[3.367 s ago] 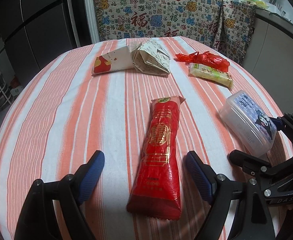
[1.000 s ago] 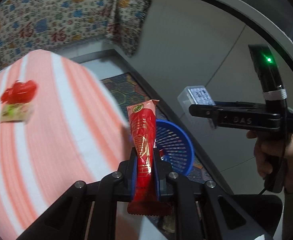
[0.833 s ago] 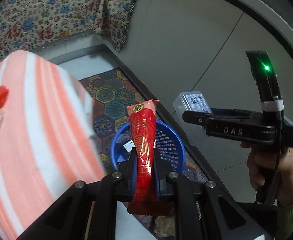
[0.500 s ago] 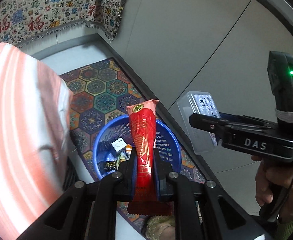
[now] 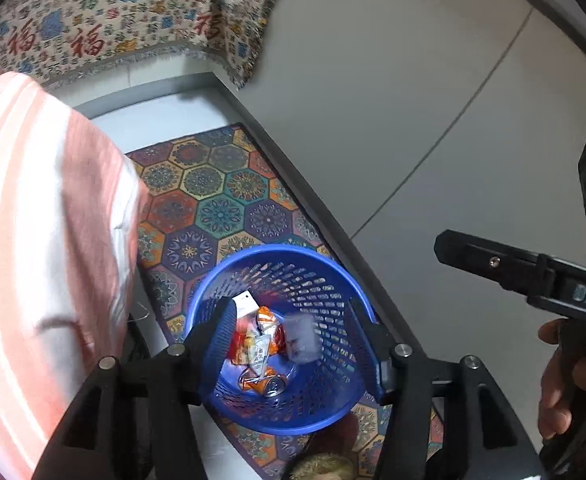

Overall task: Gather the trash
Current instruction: 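Carry the red package and plastic box to the blue basket and release both, then return both tools to the table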

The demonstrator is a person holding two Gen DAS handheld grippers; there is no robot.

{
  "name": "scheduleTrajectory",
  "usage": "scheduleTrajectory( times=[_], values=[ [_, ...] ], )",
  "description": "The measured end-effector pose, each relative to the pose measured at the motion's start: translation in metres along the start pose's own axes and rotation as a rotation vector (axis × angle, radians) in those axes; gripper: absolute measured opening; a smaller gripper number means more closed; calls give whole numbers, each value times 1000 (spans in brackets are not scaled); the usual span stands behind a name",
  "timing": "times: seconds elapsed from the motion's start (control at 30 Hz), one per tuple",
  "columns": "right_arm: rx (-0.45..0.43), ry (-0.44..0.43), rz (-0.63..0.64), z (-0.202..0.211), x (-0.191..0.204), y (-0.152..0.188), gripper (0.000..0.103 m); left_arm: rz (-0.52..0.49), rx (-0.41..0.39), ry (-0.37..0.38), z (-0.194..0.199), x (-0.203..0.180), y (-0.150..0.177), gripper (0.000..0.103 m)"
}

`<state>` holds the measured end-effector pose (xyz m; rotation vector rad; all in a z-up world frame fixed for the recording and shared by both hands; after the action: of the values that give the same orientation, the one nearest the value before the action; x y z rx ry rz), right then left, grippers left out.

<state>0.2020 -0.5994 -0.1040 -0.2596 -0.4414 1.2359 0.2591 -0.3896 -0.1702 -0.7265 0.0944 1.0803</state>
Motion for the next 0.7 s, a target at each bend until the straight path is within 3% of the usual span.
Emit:
scheduleTrajectory(
  times=[0.1,0.17,0.33,0.53,0.7],
  values=[
    [-41,16,0,8,2,-2,86,-14,-59,10,36,-3,1,57],
    [-76,41,14,15,8,-4,93,-35,-97,-2,63,-4,3,57],
    [-194,94,108,37,45,-6,98,-67,-166,-103,133,17,23,64],
    [-296,45,240,58,122,11,99,27,-182,-274,184,98,58,64],
    [-308,-74,350,57,209,43,100,102,-189,-428,220,171,91,64]
  ],
)
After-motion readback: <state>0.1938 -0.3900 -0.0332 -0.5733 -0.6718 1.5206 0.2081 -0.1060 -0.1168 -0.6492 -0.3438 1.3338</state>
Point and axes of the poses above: each gripper's, at about its wrist camera, not at the fingertips, and z roughly against the way its jaws point, x to its left, y to its underside, the point moved 2 cm from there along -z, roughly the way its jaws point, and after that the axes turned 7 degrees about y, right-handed, at the moved point
